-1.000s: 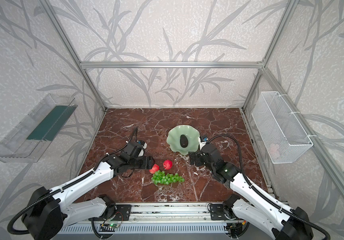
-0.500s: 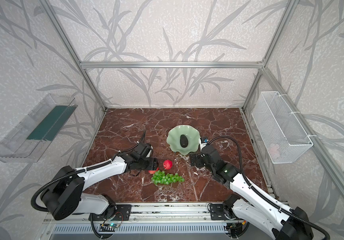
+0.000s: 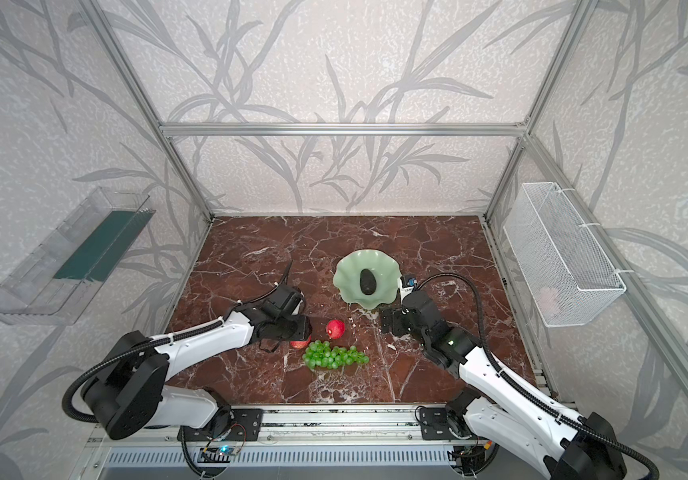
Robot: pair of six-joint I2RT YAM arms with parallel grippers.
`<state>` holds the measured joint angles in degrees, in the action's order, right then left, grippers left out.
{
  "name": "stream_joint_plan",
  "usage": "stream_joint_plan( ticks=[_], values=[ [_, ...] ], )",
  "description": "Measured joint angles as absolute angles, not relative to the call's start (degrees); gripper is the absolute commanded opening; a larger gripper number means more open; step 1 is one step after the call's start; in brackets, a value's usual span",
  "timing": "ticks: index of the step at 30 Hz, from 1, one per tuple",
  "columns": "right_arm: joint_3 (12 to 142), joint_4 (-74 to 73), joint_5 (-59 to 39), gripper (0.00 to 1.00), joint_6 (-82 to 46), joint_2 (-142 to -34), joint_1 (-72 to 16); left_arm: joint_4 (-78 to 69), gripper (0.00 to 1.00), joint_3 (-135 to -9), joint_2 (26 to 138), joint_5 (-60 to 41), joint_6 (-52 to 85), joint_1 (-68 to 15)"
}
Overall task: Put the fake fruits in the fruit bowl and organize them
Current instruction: 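Carry the apple into the bowl beside the avocado and release it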
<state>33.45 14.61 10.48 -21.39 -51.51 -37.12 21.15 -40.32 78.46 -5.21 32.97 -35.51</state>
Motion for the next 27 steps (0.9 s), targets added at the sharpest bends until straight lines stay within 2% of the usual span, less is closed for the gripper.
stream_joint_plan(
  ticks=[7, 12, 27],
  values=[
    [33.5, 14.3, 10.8, 0.99, -21.6, -51.6, -37.1, 22.5, 0.47, -45.0, 72.1, -2.4, 31.4, -35.5],
    [33.5, 13.6, 11.0, 0.99, -21.6, -52.8, -37.1, 22.0, 0.47, -52.5, 73.7, -1.3, 28.8, -35.4],
    [33.5, 14.3, 12.1, 0.99, -22.5, -51.4, -37.1, 18.8, 0.47, -76.2, 97.7, -2.2, 24.1, -35.3]
  ],
)
